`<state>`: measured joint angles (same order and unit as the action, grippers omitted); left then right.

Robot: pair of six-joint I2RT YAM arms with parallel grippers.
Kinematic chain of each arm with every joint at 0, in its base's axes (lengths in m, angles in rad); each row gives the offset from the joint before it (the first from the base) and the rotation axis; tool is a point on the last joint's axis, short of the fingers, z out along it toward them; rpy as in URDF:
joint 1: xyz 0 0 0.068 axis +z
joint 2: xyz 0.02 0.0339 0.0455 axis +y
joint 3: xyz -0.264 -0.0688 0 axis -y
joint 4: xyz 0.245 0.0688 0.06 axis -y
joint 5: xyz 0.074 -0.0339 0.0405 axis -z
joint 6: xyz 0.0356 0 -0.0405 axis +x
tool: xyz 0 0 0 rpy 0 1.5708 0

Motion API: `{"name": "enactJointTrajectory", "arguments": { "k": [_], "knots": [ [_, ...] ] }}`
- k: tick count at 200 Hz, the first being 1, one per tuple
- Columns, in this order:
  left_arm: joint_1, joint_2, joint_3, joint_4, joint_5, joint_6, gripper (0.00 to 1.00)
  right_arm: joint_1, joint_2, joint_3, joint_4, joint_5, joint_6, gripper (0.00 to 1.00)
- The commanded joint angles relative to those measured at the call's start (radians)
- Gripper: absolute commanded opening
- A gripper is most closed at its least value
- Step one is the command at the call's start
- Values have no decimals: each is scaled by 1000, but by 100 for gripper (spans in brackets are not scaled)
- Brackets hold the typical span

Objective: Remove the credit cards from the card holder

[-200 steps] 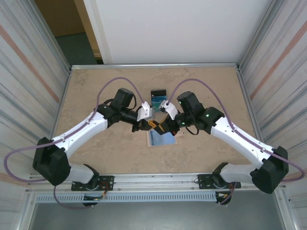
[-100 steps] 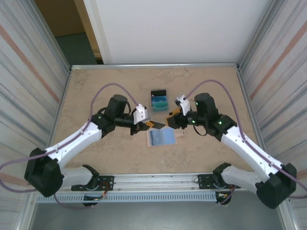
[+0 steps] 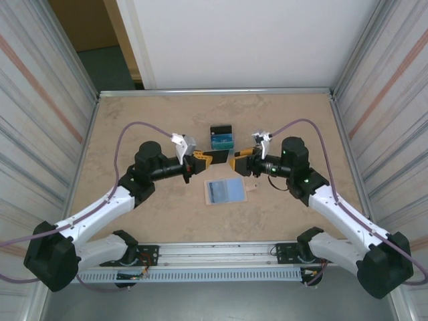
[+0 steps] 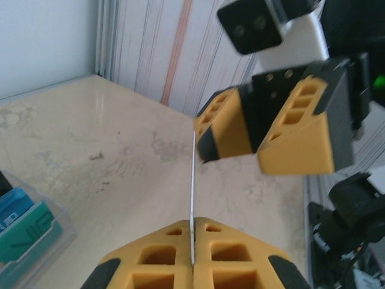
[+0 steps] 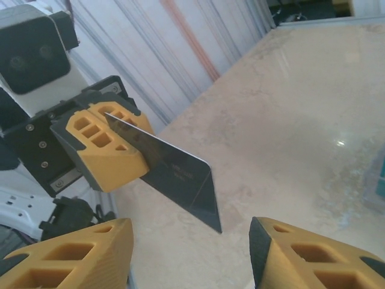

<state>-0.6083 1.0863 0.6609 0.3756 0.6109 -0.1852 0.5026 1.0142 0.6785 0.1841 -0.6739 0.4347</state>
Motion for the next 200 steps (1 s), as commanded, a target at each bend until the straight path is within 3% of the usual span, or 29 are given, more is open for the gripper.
{"name": "enactJointTrajectory", "arguments": {
  "k": [1,60,75,100,121,158,186,200],
  "knots": [
    [1,0,-21,163,55,-155,0,6,43,-10,123,-76,51,53],
    [-11,66,-1,266,146,-238,0,28,80,9,208,-132,58,49],
    [-12,72,0,265,148,-238,0,29,80,16,216,-151,57,40],
    [-12,67,1,254,148,-231,0,33,75,23,212,-162,50,14],
    [-13,58,3,224,144,-214,0,37,73,29,191,-184,29,3],
    [-8,1,65,-6,141,-66,46,63,51,72,5,-162,-89,0],
    [-8,-40,198,-350,116,155,62,73,34,99,-137,-143,-173,0],
    [-7,-41,270,-507,90,247,64,73,29,111,-191,-149,-208,0]
  ]
}}
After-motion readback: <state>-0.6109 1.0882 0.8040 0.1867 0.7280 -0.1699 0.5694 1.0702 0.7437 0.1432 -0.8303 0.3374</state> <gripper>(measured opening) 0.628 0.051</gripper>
